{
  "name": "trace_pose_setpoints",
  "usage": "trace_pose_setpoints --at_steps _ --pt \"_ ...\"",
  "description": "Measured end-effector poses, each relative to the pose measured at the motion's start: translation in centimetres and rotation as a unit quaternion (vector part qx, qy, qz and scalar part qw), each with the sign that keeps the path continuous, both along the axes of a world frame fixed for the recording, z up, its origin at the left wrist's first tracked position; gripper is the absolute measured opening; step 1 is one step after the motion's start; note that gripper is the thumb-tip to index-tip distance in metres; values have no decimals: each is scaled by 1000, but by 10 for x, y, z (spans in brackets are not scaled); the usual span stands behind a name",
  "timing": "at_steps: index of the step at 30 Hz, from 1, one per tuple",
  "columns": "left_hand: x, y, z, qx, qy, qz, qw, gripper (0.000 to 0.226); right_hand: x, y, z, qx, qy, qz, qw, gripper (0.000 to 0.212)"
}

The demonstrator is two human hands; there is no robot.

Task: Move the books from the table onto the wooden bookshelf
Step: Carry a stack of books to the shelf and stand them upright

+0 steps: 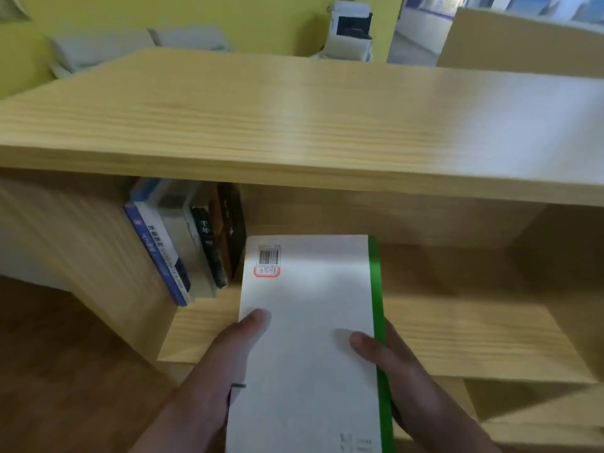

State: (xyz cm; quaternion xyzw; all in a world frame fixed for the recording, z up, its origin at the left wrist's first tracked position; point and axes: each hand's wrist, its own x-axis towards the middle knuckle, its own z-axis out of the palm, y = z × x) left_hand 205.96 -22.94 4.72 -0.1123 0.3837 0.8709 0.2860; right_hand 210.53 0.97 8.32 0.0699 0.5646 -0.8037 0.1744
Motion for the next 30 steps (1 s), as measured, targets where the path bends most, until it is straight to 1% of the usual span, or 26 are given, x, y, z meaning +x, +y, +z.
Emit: trace_pose_setpoints --at_steps 1,2,3,4,6,9,12,13,15,17,18,20,21,23,24,26,27,28,30 --pt "-29 -2 17 -86 53 -3 995 71 -11 -3 -2 13 15 -14 1000 79" --pt "-45 6 25 -50 26 -24 998 69 -19 -4 -3 33 25 -30 999 79" --pt "-35 -1 23 -126 59 -57 989 62 -30 -5 -7 57 36 -46 997 78" --pt "-45 2 24 -125 69 -69 987 56 -41 -6 -7 62 36 -68 995 76" --pt "-70 -3 7 -118 84 -82 986 53 -57 -5 -10 89 30 -118 989 69" --pt "-105 2 3 -165 103 -87 977 63 -75 -5 -10 137 51 -149 978 64" --pt "-132 17 2 -217 121 -56 967 81 -92 -7 -11 189 94 -182 960 49" --pt "-141 20 2 -228 130 -53 963 87 -96 -9 -11 206 118 -193 952 50" --pt "-156 26 4 -231 170 -51 957 91 -103 -12 -10 236 171 -210 933 60" --pt "-166 29 10 -252 218 -64 941 102 -106 -15 -11 251 206 -226 918 70" --pt "-170 30 12 -269 242 -64 930 102 -108 -17 -14 256 217 -234 912 76" --pt "-173 33 10 -278 282 -67 916 84 -109 -20 -22 266 238 -248 900 89" --pt "-173 33 7 -270 287 -69 917 75 -108 -22 -26 271 248 -253 895 93" --pt "-171 31 -1 -268 284 -59 919 58 -106 -25 -36 276 276 -255 884 93" --pt "-167 30 -4 -283 290 -49 913 50 -104 -28 -42 274 290 -255 881 93" --pt "-158 30 -4 -344 284 -3 895 39 -100 -32 -54 266 314 -258 874 98" --pt "-153 31 -5 -384 280 27 879 39 -98 -34 -58 263 326 -261 870 101" --pt "-149 33 -7 -433 276 55 856 44 -97 -36 -62 264 336 -264 865 103" --pt "-138 39 -5 -546 263 101 789 57 -95 -38 -67 278 348 -260 857 108"
